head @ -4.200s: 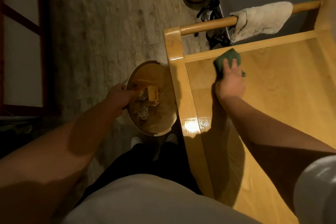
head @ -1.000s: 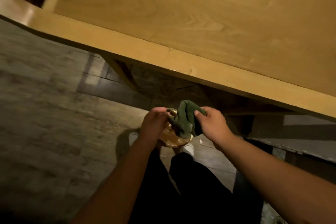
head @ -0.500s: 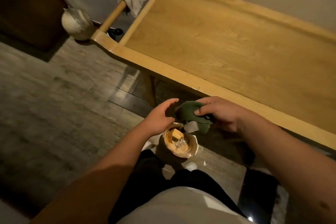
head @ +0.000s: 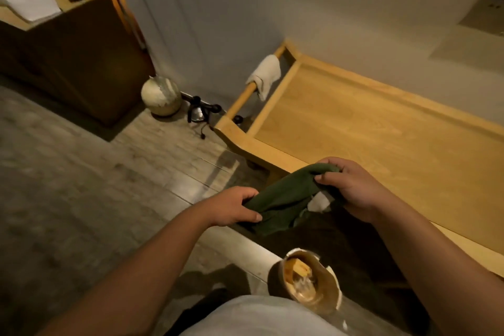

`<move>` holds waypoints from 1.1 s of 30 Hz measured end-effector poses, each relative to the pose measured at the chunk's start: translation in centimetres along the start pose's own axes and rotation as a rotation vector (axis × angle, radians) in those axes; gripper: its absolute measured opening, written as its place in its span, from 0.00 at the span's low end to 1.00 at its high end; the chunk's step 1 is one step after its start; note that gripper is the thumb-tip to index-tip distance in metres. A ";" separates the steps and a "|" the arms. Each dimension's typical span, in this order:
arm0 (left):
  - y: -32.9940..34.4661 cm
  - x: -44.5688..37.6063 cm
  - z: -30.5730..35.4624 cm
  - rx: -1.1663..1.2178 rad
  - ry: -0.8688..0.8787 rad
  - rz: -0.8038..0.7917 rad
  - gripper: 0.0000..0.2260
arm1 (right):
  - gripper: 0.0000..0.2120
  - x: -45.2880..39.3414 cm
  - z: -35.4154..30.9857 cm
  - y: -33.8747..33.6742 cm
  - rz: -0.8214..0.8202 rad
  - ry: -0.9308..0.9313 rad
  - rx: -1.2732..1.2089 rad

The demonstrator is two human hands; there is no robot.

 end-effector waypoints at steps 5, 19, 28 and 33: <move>-7.6 1.9 -3.3 0.222 -0.112 0.172 0.03 | 0.06 -3.5 -1.0 4.7 0.081 -0.048 -0.061; -19.8 -6.9 -1.7 0.300 -0.100 0.458 0.09 | 0.02 -15.5 -1.4 5.8 0.350 0.008 -0.069; -25.9 -17.3 -0.3 0.181 -0.160 0.544 0.10 | 0.04 -25.6 -0.5 5.0 0.420 0.110 -0.110; -28.4 -21.3 -0.7 0.130 -0.193 0.568 0.10 | 0.04 -29.5 -0.7 4.7 0.422 0.156 -0.091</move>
Point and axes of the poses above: each hand's wrist, its own x-axis away from the middle knuckle, its own y-axis out of the palm, z = x × y, the point moved 4 cm from there along -x, towards the middle knuckle, and after that the axes turned 1 degree about z, right-handed, at the moved point
